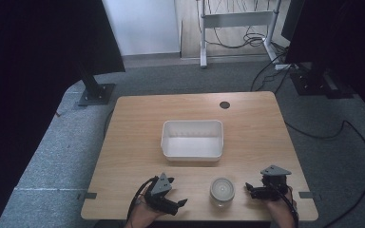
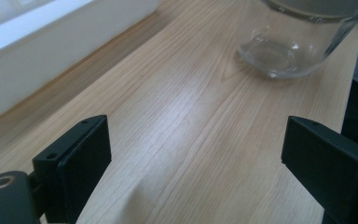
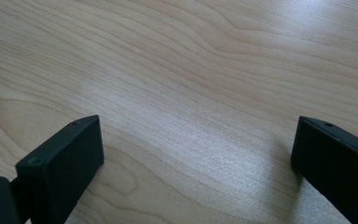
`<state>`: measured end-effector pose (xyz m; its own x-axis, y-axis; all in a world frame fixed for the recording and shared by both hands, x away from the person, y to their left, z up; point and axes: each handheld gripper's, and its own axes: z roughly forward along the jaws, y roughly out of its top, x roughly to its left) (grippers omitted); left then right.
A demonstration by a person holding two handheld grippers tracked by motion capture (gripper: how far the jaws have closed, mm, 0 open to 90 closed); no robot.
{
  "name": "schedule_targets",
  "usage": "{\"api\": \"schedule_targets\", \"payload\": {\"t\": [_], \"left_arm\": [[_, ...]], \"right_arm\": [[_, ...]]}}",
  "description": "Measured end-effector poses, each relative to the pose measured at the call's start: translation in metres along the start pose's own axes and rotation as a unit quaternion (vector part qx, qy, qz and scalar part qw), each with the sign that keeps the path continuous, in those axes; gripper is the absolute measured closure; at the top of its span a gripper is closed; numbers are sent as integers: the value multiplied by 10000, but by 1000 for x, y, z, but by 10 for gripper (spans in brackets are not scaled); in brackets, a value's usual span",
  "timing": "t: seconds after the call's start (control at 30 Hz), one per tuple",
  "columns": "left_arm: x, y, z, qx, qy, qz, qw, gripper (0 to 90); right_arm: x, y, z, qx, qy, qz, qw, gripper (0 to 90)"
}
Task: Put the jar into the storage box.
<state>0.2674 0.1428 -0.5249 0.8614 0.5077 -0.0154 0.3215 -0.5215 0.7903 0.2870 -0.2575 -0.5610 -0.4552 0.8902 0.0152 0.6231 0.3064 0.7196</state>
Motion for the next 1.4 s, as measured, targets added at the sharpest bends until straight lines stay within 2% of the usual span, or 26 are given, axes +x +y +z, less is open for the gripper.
{"api": "schedule_targets", "payload": {"t": [0.5, 0.93, 1.23, 1.4], "left_arm": [[-16, 26, 23, -70, -373, 255, 9990, 66], [-29, 41, 42, -120, -678, 362, 9970, 44], [-35, 47, 51, -135, -733, 427, 9963, 38], [-42, 53, 60, -114, -726, 589, 9956, 38]], "right_arm": [[0, 0, 0, 0, 2, -2, 10000, 19], [0, 0, 0, 0, 2, 0, 10000, 19], [0, 0, 0, 0, 2, -1, 10000, 19], [0, 0, 0, 0, 3, -1, 10000, 19]]}}
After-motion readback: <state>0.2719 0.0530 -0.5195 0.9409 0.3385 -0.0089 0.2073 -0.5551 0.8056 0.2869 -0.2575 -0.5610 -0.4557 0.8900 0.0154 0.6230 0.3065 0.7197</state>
